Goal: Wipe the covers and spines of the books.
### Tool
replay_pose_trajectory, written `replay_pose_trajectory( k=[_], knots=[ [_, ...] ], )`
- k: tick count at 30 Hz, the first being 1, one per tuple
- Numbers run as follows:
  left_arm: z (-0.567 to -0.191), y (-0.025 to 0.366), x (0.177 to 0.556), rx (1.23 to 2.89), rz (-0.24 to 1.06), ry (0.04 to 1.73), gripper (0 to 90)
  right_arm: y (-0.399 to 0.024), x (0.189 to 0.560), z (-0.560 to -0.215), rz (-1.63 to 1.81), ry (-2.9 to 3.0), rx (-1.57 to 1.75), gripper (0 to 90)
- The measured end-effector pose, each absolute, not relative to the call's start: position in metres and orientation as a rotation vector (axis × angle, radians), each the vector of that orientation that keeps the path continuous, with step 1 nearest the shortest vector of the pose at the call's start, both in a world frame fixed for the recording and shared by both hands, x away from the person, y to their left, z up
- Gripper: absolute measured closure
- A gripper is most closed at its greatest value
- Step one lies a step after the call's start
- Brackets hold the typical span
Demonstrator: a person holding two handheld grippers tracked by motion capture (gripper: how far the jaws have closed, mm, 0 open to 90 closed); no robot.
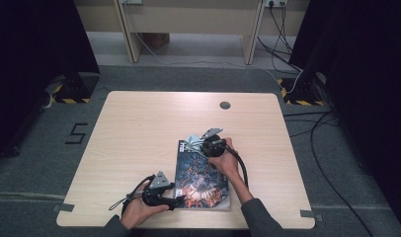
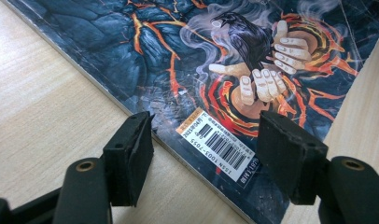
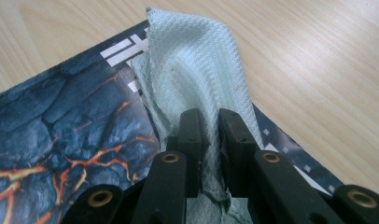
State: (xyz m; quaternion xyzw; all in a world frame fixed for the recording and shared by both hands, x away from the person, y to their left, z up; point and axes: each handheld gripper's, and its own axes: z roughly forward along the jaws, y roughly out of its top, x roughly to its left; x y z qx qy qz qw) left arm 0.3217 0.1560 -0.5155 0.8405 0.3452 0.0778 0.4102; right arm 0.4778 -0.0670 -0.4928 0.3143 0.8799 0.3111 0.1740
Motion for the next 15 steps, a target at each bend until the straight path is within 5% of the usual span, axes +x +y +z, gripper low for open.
replay_pose_trajectory(
  k=[15],
  knots=[
    [-0.516,0.156,0.321,2.113,0.195,0.870,35.3,-0.032,0.479,-0.492,0.881,2.559,0.796,80.4]
  ],
)
